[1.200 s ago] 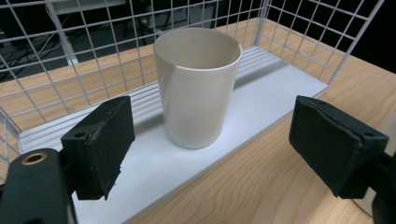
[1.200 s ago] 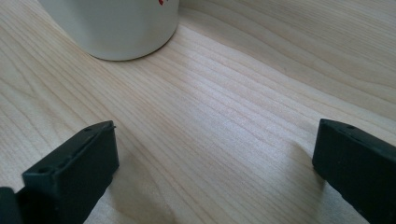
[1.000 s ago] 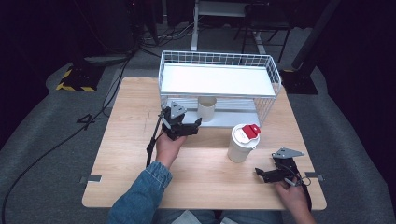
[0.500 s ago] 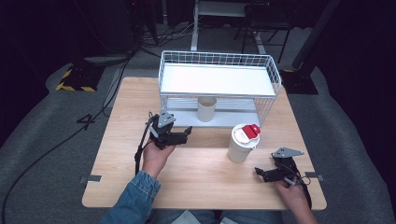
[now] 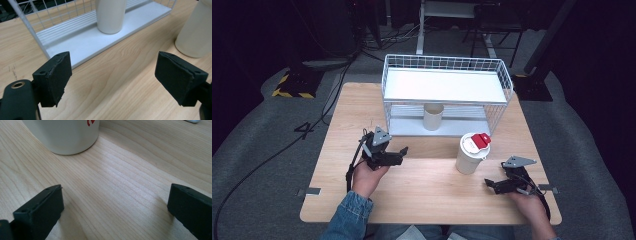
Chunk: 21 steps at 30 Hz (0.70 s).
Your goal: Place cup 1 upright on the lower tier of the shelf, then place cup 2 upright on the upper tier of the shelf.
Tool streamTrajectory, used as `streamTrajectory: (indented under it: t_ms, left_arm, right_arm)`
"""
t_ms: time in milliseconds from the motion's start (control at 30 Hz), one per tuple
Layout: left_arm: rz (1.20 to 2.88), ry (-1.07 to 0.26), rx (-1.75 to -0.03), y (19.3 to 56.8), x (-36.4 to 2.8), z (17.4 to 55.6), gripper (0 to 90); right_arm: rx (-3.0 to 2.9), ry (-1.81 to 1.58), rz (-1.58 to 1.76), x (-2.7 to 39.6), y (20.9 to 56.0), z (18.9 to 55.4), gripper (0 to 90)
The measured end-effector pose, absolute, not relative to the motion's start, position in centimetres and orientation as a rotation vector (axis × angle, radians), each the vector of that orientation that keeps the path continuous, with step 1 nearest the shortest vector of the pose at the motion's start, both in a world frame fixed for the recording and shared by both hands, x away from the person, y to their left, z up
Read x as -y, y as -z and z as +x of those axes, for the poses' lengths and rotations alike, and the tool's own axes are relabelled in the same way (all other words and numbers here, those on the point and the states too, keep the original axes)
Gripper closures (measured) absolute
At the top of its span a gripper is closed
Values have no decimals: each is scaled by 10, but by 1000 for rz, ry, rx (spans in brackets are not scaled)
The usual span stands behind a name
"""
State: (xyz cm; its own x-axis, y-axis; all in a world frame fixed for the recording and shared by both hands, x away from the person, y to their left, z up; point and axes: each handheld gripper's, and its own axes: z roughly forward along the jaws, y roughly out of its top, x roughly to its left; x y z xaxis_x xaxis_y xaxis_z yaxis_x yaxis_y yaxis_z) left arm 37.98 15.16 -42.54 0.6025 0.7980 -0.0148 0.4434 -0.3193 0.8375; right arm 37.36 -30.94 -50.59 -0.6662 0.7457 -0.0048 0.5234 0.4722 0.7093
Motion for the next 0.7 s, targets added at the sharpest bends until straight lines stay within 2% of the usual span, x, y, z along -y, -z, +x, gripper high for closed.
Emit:
streamTrajectory:
  t_ms: [333,533,700]
  left_arm:
    - [1962,-497,-1021,436,-167,363,148]
    - [2020,-534,-1008,440,-172,353,148]
    - [2049,-516,-1028,453,-178,349,148]
  right_arm:
    - [-2394,-994,1101,308,506,372,4]
    - [-2391,-991,1101,309,506,371,4]
    - [-2393,-999,1101,310,506,369,12]
